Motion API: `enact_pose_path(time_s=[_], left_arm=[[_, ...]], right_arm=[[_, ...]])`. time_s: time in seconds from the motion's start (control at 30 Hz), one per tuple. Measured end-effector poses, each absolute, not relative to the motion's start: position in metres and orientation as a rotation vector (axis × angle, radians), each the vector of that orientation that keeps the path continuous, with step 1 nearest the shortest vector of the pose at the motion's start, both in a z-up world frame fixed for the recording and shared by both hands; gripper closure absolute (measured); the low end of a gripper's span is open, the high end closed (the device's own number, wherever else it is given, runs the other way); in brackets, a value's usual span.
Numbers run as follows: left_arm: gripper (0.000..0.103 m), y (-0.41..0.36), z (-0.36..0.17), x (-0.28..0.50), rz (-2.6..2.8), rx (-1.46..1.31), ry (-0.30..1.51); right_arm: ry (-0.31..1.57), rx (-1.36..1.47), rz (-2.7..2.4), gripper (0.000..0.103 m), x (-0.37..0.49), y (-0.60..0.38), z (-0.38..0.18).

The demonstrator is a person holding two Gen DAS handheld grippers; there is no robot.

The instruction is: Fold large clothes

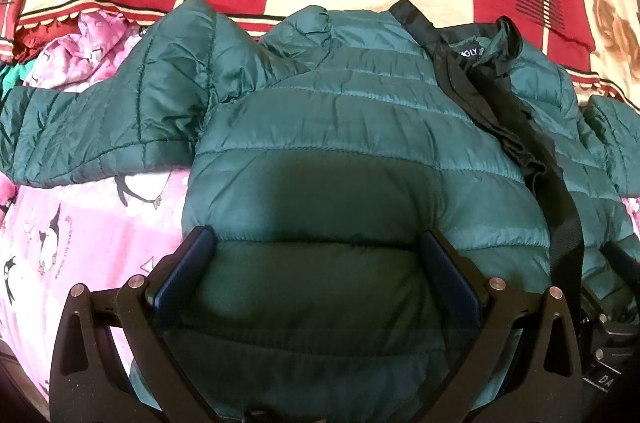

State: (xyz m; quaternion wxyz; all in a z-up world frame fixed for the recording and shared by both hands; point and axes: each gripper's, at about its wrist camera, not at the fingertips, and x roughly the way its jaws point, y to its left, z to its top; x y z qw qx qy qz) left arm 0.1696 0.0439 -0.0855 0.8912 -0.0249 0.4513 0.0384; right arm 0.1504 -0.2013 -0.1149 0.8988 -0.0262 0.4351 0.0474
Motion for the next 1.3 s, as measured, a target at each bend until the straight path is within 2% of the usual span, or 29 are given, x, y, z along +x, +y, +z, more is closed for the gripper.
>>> enact_pose_path(time_s=[1.3], left_arm=[[0.000, 0.0448, -0.0852, 0.1704, 0.073, -0.062, 0.935]], right_arm=[[0.905, -0.055, 0.099, 0.005, 0.1504, -0.2029, -0.1150]])
